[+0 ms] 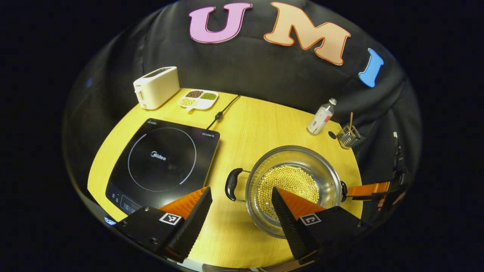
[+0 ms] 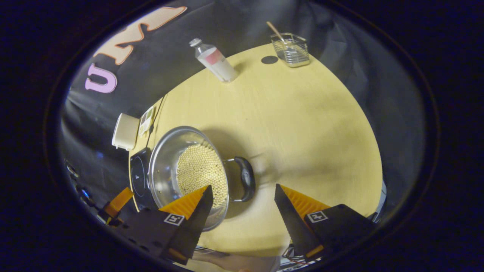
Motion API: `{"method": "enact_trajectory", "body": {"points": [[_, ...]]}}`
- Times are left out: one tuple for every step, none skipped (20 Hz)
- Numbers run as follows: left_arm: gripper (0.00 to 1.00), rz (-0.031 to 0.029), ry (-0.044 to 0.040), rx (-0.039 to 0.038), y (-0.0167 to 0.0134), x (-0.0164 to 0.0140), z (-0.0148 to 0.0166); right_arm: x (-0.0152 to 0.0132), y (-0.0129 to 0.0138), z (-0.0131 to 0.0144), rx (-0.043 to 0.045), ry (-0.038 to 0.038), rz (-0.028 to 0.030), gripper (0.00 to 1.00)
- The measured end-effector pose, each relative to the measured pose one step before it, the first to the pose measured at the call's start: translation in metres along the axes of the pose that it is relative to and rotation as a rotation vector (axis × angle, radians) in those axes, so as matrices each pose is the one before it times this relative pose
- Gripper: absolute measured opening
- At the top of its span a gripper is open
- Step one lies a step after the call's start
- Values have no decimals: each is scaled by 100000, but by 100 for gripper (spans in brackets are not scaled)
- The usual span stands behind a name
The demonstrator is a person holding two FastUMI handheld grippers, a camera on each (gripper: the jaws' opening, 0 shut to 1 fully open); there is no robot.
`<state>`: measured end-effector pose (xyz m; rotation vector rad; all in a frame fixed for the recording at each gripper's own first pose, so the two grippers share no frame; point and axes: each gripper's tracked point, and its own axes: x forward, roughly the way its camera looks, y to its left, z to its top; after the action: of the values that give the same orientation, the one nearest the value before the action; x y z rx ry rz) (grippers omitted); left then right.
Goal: First push the handle of the pot to place it horizontally, then grasp the pot with both hands and set it on the induction cooktop.
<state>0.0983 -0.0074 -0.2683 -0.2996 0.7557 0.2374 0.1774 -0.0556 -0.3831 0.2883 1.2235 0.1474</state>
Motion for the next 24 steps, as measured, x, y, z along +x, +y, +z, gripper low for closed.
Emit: {"method": "enact_trajectory", "body": {"points": [[98,-21,2614,21,303,704,-135,587,480,154,-1200,754,834,94],[98,-309,2563,-31,292,747,-193,703,464,107,-638,1317,556,94],[97,-1056,2414,-391,39,761,-156,550,352,-10,-294,1281,707,94],[97,-609,2379,-600,89,739,-174,488,188,-19,-20,1280,421,94],[100,-337,3411,-288,129,779,-284,487,120,42,-154,1442,459,93],[96,-457,3114,-419,102,842,-448,618,65,-28,2,1327,448,93],[96,-808,2256,-441,-31,610,-191,468,6,169,98,1267,457,100],[96,-678,2377,-517,-97,838,-220,433,-40,-88,354,1363,365,92],[96,-194,1950,-144,104,725,-85,504,68,199,282,863,1048,92],[96,-97,1891,-55,130,751,-86,594,214,82,583,852,2022,99],[96,189,1651,-166,130,680,-12,571,370,155,1010,1011,2798,99],[96,232,1665,81,68,575,-72,297,23,-202,897,1297,995,98],[96,112,1677,495,28,484,20,499,113,234,-257,1095,1772,98],[96,-354,1174,980,12,560,-144,416,6,-82,-832,1081,1047,89],[100,-389,1228,1047,-76,301,53,433,-387,-58,-1666,598,-664,88],[93,-61,1025,1218,-7,394,-18,388,-304,-16,-1734,478,-66,82],[86,-242,985,1303,-43,430,42,266,-154,-230,-1184,1314,445,77],[81,-793,1227,1159,-231,456,-54,181,-273,-183,-957,987,-90,67],[75,1339,1874,1560,194,472,-233,328,-596,-152,-947,565,-1206,65],[71,674,3121,1558,207,370,-406,87,212,-80,552,815,1731,51],[70,-184,-131,797,41,-183,45,401,-93,115,-61,767,581,51],[70,-617,-614,-299,27,-288,527,660,115,166,212,-546,2537,48],[68,-726,878,-1302,-117,74,-200,501,-37,45,-670,-309,-66,51],[65,-1013,208,-2109,-150,-191,-138,-1364,-11,89,-967,-1005,-833,51]]}}
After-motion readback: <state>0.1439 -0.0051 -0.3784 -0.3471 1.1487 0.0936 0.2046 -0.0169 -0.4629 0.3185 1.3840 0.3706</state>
